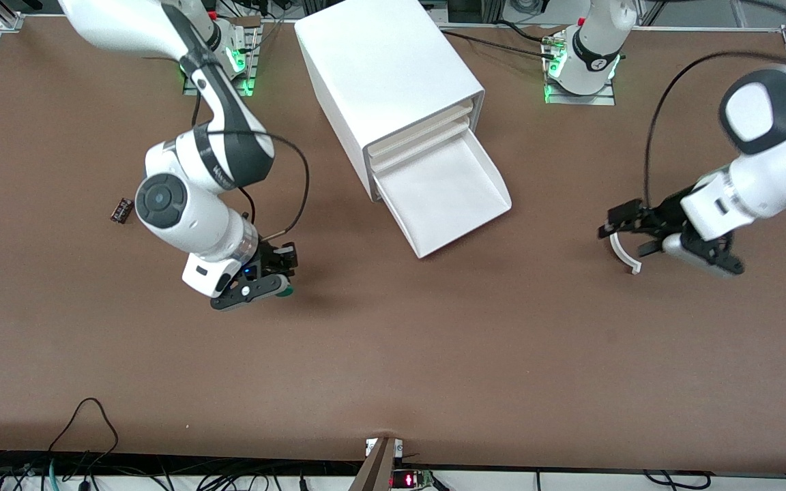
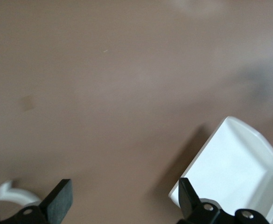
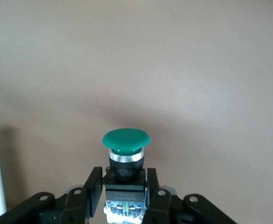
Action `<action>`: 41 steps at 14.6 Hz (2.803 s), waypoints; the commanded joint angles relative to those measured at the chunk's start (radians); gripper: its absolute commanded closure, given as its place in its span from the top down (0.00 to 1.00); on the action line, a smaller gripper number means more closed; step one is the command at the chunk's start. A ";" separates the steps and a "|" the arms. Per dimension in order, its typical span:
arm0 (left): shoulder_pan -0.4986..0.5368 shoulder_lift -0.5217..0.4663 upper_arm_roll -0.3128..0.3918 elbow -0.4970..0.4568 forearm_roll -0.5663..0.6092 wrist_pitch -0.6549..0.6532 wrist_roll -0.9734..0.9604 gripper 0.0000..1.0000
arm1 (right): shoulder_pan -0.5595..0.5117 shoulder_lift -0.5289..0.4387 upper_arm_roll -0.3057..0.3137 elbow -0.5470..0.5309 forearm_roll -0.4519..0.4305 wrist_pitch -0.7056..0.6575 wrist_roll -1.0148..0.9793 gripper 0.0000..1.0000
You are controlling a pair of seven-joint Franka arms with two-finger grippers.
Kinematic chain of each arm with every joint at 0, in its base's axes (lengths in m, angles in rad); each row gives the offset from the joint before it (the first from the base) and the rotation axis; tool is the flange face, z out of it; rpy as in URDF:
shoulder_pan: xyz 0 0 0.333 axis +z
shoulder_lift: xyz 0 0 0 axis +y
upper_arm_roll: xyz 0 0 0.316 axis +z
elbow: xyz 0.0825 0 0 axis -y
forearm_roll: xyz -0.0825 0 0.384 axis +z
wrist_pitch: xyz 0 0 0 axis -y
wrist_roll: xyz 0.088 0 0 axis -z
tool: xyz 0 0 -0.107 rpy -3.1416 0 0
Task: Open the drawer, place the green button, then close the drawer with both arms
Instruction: 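Carry the green button with the right gripper over the open drawer, then lower the green button into the drawer and open the right gripper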
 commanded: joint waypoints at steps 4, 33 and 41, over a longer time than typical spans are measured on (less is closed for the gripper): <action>-0.008 -0.222 -0.006 -0.046 0.359 -0.232 -0.231 1.00 | 0.150 0.017 0.003 0.104 -0.018 -0.024 -0.203 0.25; 0.003 -0.158 -0.003 0.072 0.369 -0.289 -0.282 1.00 | 0.570 0.259 -0.023 0.179 -0.264 0.073 -0.727 0.29; 0.003 -0.158 -0.003 0.072 0.369 -0.289 -0.282 1.00 | 0.575 0.249 -0.037 0.184 -0.251 0.066 -0.652 1.00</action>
